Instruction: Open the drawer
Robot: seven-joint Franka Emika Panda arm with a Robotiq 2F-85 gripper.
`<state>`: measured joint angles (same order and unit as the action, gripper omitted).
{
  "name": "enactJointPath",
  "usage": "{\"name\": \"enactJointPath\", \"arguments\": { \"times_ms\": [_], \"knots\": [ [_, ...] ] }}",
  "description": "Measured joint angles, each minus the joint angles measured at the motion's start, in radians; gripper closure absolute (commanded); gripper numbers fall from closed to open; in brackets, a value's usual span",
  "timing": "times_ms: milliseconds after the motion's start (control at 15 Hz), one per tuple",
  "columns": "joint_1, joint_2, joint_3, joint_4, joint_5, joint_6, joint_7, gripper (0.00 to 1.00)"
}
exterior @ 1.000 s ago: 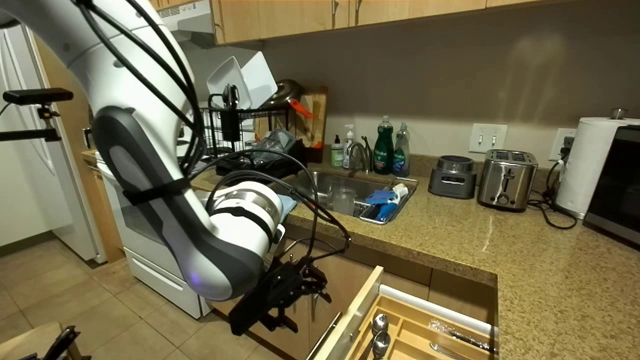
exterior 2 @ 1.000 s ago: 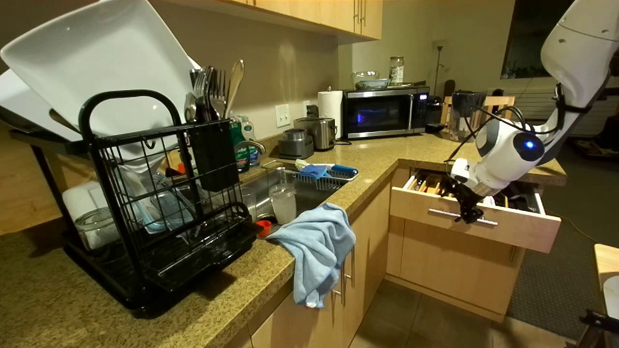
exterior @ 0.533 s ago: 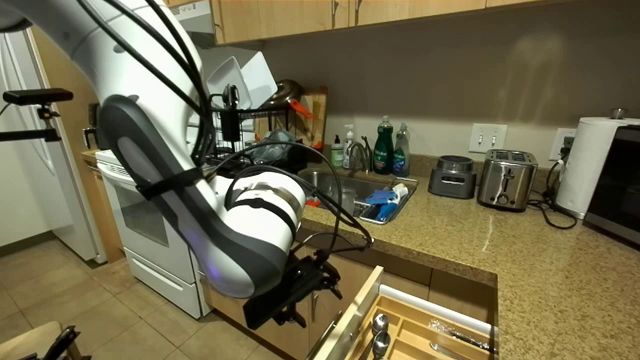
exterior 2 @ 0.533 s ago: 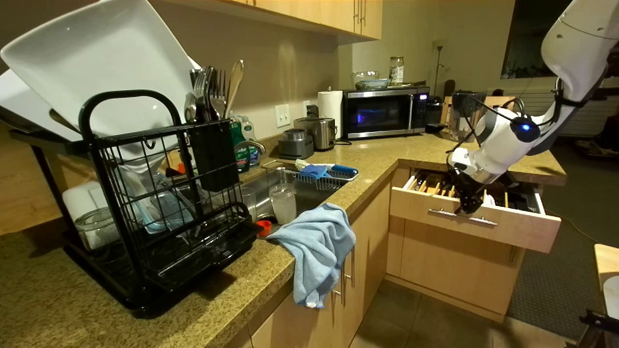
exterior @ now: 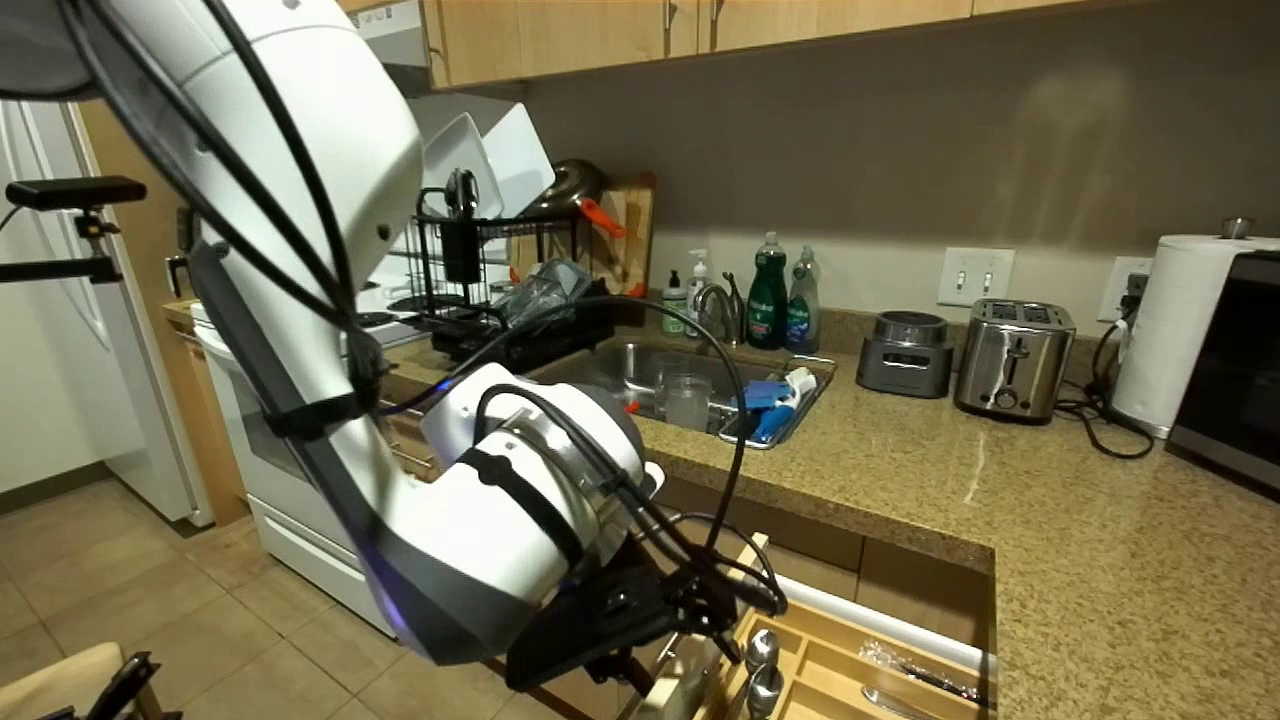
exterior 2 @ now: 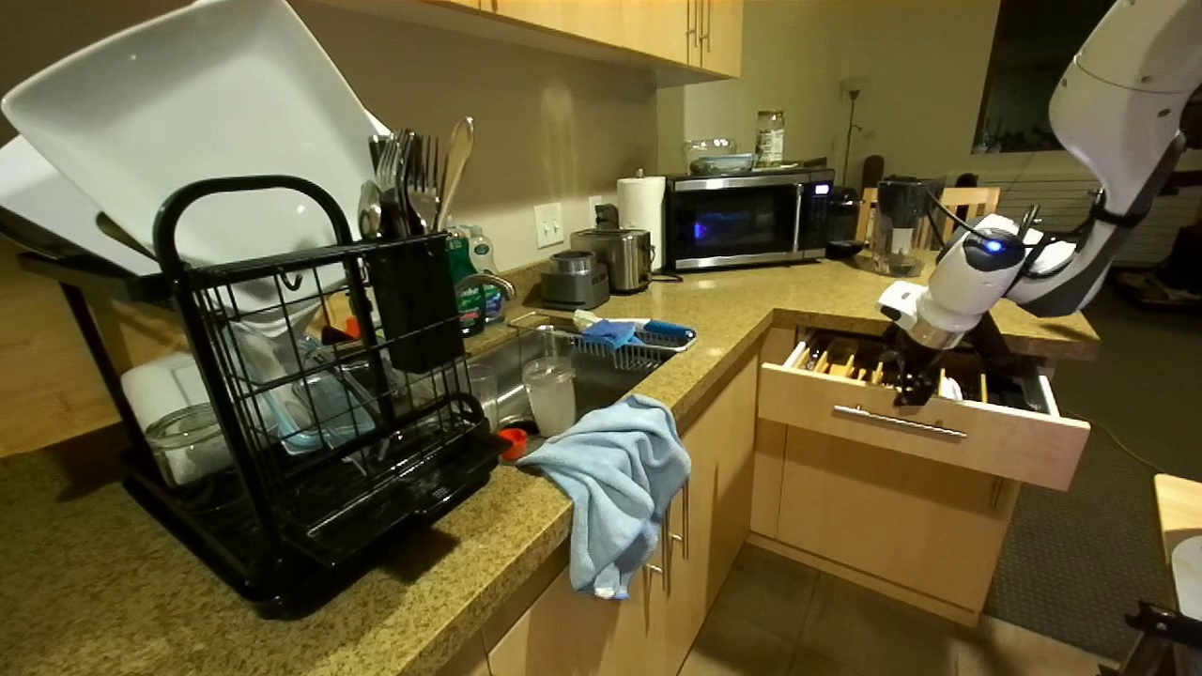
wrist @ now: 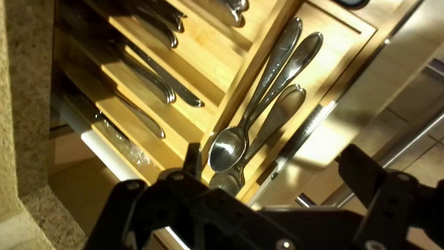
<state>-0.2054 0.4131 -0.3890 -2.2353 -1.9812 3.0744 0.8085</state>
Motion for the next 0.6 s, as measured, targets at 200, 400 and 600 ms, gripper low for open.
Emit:
{"name": "enactJointPath", "arguments": {
  "times_ms": [200, 400, 600],
  "knots": [
    [0.028, 0.013, -0.007, -0.042, 0.239, -0.078, -0.114, 0.00],
    [0.043, 0.012, -0.005, -0.080, 0.448, -0.099, -0.272, 0.00],
    [0.005, 0.000, 0.049, -0.103, 0.643, -0.109, -0.477, 0.00]
  ]
}}
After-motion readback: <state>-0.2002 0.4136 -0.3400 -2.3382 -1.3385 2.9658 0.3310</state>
